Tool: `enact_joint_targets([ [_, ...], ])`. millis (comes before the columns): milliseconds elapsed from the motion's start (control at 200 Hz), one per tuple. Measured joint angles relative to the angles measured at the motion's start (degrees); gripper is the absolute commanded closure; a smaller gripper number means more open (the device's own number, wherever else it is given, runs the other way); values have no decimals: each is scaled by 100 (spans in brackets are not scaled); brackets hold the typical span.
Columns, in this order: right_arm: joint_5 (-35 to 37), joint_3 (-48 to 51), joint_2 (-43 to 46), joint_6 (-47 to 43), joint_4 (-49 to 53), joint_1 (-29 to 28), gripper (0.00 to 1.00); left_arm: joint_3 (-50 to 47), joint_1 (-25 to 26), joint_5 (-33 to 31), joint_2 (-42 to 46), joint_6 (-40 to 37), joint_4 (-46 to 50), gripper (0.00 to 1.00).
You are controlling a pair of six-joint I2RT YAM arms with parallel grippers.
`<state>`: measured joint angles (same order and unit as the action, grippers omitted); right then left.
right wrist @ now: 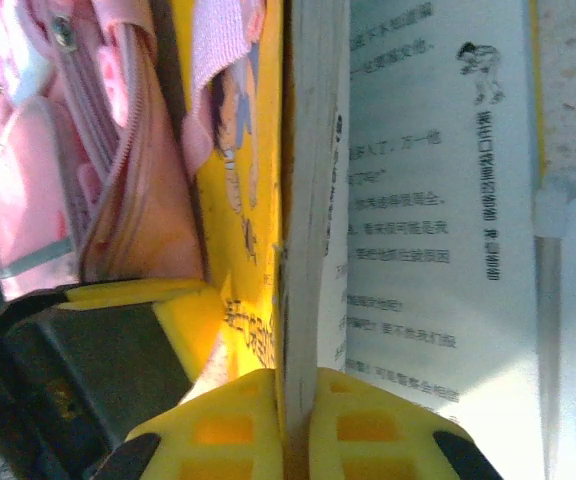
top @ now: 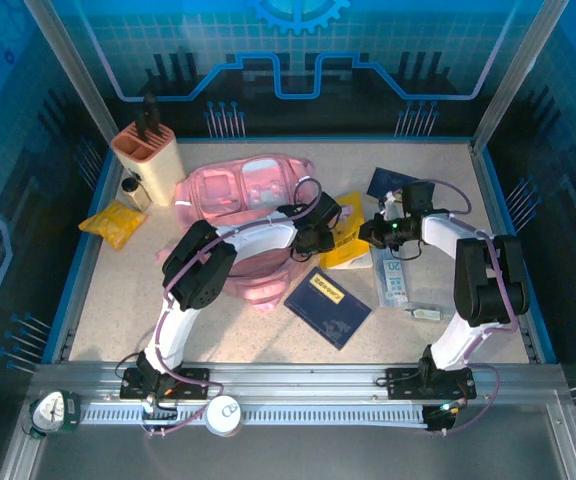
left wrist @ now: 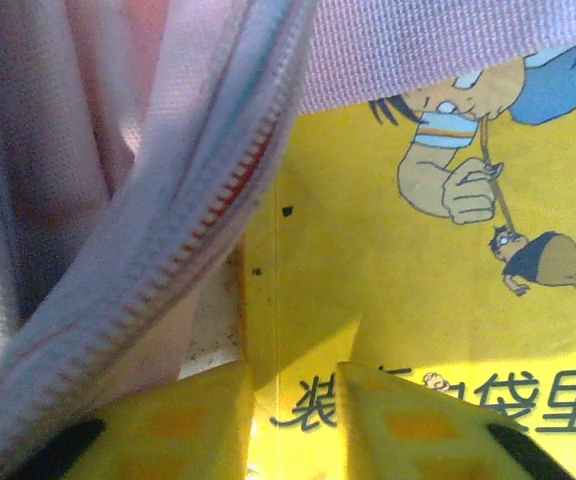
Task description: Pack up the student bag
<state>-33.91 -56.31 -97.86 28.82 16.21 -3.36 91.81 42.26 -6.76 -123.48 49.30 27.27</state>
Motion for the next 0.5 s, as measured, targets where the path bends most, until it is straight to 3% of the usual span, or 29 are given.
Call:
enact_joint_targets([
  [175,-273,4,420,420,-315,127,100,-107,-33,-92,376,-160,55,48],
  [500,-798,-476,1246,1008,-503,267,100,-1574,-726,144,2830,-81,-533,25],
])
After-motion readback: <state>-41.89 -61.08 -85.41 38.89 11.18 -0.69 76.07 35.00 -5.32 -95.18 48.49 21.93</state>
